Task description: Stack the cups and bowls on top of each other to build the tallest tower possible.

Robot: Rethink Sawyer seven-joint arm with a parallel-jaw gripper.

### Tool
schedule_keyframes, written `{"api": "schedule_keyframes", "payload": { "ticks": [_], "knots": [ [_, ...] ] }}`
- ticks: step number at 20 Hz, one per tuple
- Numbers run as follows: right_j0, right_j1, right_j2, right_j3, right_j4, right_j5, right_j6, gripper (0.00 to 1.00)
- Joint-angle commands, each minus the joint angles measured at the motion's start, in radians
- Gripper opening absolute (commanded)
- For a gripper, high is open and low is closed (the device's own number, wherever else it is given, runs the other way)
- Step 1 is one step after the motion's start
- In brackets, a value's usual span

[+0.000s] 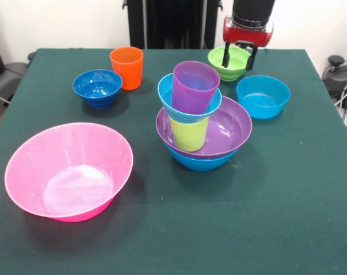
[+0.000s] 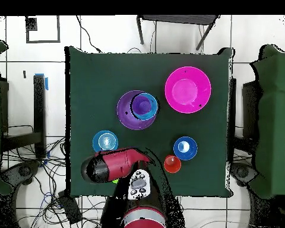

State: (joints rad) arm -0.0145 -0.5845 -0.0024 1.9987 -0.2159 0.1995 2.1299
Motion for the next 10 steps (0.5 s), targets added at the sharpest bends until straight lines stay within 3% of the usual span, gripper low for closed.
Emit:
{"api": "schedule_keyframes", "payload": {
  "ticks": [1,10],
  "knots": [
    [0.009,0.064,0.05,0.056,0.072,-0.05,0.191,1.0],
    [0.032,0.061,0.055,0.103,0.144,-0.055,0.209,1.0]
  ]
}}
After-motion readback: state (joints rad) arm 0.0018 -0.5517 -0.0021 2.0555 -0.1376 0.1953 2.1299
